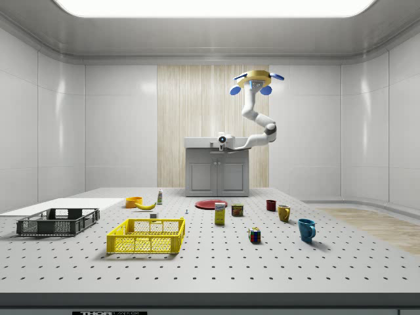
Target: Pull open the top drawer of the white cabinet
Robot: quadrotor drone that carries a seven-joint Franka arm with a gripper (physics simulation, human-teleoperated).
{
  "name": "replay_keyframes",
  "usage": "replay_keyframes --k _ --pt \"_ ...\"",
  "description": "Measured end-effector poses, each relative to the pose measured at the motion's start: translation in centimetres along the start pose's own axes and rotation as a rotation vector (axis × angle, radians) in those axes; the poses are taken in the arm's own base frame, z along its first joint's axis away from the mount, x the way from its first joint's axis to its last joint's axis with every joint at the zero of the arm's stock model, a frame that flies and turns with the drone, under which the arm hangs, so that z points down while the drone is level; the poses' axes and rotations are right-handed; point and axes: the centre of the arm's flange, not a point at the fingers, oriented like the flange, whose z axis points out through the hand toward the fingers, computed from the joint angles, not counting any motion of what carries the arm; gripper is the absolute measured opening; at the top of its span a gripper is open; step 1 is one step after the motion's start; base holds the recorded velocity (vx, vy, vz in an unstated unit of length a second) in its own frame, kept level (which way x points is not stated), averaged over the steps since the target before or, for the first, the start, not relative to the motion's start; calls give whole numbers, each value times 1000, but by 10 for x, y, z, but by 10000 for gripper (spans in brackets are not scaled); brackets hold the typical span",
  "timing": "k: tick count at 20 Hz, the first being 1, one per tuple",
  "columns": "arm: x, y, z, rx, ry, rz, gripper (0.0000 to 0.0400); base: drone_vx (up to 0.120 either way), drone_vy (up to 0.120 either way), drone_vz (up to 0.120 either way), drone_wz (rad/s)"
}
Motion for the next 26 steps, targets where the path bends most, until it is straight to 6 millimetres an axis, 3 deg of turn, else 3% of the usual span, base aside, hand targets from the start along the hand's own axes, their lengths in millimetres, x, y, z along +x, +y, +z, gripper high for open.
replay_keyframes --k 6,26 --pt "0 0 -11 0 0 0 113 0 0 0 0" --pt "0 0 -77 -1 1 1 110 0 0 0 0"
